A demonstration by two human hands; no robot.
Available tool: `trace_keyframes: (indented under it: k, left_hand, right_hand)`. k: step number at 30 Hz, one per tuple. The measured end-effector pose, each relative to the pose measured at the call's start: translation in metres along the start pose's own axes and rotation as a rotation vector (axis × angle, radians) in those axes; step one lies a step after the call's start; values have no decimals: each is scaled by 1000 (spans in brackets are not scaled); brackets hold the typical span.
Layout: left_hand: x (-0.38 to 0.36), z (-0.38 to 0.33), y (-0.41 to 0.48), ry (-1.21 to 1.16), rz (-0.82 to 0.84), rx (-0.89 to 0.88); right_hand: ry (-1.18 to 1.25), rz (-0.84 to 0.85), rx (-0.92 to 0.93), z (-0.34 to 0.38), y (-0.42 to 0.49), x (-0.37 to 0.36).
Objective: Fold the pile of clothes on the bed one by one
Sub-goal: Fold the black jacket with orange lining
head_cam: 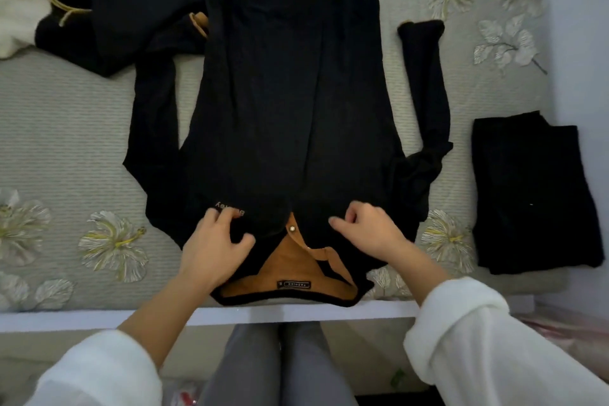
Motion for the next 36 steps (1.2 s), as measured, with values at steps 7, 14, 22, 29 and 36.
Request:
trace_keyframes:
  k: [7, 14, 22, 29, 36]
  left_hand:
    - [51, -53, 112, -14, -55, -77]
    - [107, -83, 247, -124, -339, -322]
    - [140, -104, 360, -14, -265, -237]
    - [144, -91, 372, -175, -368, -163]
    - [171, -84, 385, -363, -329, -174]
  right_hand:
    - [66, -65, 6, 49, 77, 59]
    - [76, -423, 98, 90, 188, 143]
    - [174, -561, 336, 138, 278, 217]
    - [228, -648, 294, 128, 305, 220]
    - [125, -667, 292, 122, 303, 234]
Point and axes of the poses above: each hand's wrist, its own y-axis towards the middle knuckle, its own x-axis out of the back of the hand, z = x × y, the point moved 2 cm from there along y, towards the middle knuckle, and after that the axes turned 3 degrees about z, right-handed, at the moved point
